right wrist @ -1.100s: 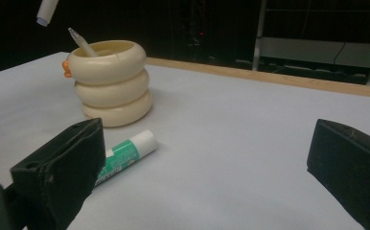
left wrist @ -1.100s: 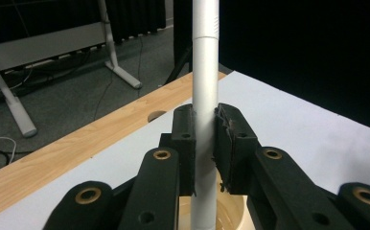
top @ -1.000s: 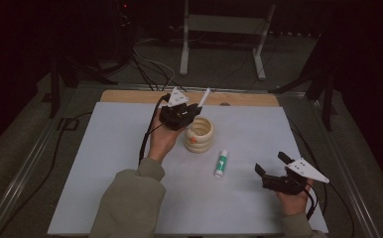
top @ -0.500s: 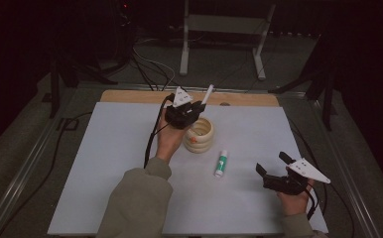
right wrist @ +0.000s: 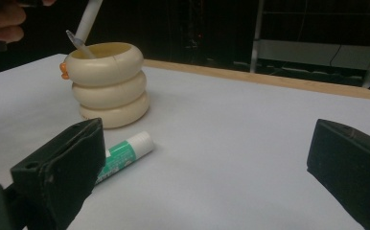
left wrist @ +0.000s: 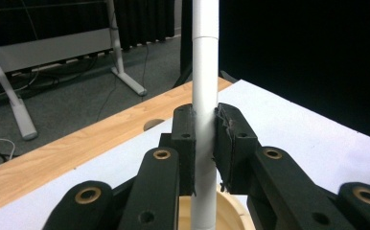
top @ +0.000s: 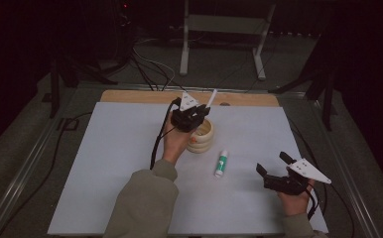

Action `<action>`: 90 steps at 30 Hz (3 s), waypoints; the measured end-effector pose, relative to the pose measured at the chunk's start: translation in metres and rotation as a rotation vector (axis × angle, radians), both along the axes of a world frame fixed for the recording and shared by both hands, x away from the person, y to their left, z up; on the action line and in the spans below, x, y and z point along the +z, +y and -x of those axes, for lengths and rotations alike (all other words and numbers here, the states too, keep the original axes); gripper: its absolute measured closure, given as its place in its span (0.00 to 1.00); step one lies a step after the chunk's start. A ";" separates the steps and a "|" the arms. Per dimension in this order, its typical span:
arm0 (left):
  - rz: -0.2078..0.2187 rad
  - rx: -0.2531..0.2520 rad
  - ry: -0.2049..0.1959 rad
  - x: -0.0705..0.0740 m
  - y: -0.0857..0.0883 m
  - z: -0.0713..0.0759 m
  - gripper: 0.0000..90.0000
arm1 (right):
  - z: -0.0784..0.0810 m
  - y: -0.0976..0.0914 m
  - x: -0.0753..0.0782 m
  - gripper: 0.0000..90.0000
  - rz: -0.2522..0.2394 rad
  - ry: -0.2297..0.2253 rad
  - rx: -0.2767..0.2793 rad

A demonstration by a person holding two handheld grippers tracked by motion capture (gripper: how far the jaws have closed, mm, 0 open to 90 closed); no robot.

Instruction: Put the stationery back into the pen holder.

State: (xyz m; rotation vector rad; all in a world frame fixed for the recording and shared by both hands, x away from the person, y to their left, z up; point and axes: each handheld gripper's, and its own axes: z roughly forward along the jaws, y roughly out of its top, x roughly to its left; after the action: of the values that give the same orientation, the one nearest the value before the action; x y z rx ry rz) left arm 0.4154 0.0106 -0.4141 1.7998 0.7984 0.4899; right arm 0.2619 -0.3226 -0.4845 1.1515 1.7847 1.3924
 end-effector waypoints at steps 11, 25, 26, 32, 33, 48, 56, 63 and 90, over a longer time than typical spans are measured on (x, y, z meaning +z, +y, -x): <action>-0.001 -0.001 0.011 -0.012 -0.007 0.000 0.88 | 0.000 0.000 0.000 0.00 0.001 0.002 0.000; -0.009 0.002 0.020 -0.023 -0.009 -0.001 0.88 | 0.000 0.000 0.000 0.00 0.005 0.003 0.000; -0.011 0.002 0.020 -0.023 -0.009 -0.002 0.88 | 0.000 0.000 0.000 0.00 0.004 0.002 0.000; -0.014 0.005 0.018 -0.026 -0.009 -0.002 0.88 | 0.000 0.000 0.000 0.00 0.005 0.001 0.001; -0.015 0.004 0.018 -0.026 -0.009 -0.003 0.88 | 0.000 0.000 0.000 0.00 0.005 0.001 0.001; -0.022 0.016 0.023 -0.035 -0.006 -0.004 0.88 | 0.000 0.000 0.000 0.00 0.005 0.002 0.001; -0.030 0.019 0.031 -0.038 -0.004 -0.004 0.88 | 0.000 0.000 0.000 0.00 0.006 0.001 0.001; -0.035 0.023 0.035 -0.041 -0.003 -0.004 0.88 | 0.000 0.000 0.000 0.00 0.006 0.001 0.000; 0.013 0.090 0.055 -0.021 0.015 0.005 0.04 | 0.000 0.000 0.000 0.00 0.006 0.005 0.000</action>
State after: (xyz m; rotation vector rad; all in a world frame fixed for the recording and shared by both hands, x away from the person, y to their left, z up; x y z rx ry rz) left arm 0.4107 0.0257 -0.4348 1.7773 0.9218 0.4942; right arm 0.2617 -0.3225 -0.4849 1.1526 1.7907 1.3840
